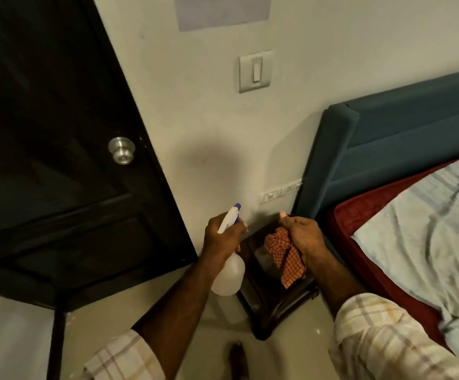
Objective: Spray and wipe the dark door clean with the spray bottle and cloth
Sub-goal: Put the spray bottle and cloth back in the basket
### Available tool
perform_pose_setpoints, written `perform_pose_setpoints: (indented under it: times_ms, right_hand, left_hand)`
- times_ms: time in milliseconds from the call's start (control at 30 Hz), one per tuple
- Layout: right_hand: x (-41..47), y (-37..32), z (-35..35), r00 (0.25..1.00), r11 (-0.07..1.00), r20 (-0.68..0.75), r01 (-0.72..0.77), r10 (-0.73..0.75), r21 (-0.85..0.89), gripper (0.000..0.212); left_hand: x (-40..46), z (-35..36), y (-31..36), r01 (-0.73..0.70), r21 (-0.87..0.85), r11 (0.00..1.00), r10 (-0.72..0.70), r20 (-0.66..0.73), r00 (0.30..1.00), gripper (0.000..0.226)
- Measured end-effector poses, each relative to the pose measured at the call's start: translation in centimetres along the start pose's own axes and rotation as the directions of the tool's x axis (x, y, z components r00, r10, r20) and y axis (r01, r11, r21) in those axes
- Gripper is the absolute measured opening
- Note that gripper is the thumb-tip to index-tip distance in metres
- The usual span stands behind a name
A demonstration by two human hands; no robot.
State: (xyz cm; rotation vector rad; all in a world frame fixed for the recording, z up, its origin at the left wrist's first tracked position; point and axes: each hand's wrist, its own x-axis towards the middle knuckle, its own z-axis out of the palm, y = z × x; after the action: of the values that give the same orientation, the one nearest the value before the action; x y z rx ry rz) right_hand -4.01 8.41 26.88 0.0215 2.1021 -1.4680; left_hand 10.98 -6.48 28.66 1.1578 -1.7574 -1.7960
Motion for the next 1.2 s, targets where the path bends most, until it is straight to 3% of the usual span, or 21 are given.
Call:
perform_pose_setpoints:
  times_ms: [67, 167, 367, 533, 833, 1033, 1200]
  right_hand:
    - [1.6, 0.5, -0.9, 0.999, 0.999, -0.009, -0.033, 0.033, -0.006, 0.036]
    - [5.3, 0.6, -1.9, 0.996, 0.997, -0.047, -0.078, 0.078, 0.008, 0.036]
    - [13.4, 3.1, -3.4, 0.979, 0.99, -0.15, -0.138, 0.139, 0.019, 0.034]
    - [19.5, 6.7, -3.5, 0.939, 0.979, -0.277, -0.19, 0.202, 0.072, 0.029]
    - [27.8, 13.3, -1.8, 0.954, 0.972, -0.197, -0.233, 0.224, -0.027, 0.029]
    - [29.5, 14.3, -2.0, 0.967, 0.974, -0.156, -0.214, 0.2, -0.08, 0.032]
    - [28.6, 13.2, -2.3, 0.976, 0.976, -0.087, -0.206, 0.201, -0.067, 0.032]
  left_hand:
    - [1.5, 1.7, -0.9, 0.001, 0.004, 1.0, -0.001, 0.014, 1.0, 0.011]
    - [5.1, 5.0, -2.9, 0.013, 0.018, 1.0, -0.013, 0.041, 0.999, 0.039]
    - [10.8, 10.8, -6.8, -0.106, 0.048, 0.993, 0.101, 0.107, 0.989, 0.027]
    - [13.5, 14.4, -12.2, -0.146, 0.191, 0.971, 0.128, 0.107, 0.986, 0.043]
    - [16.0, 19.4, -22.6, -0.129, 0.344, 0.93, 0.115, 0.061, 0.991, 0.072]
    - [15.2, 20.4, -24.3, -0.001, 0.471, 0.882, -0.004, 0.01, 1.0, 0.079]
    - [14.1, 20.0, -22.7, 0.011, 0.559, 0.829, -0.032, 0.028, 0.999, 0.07]
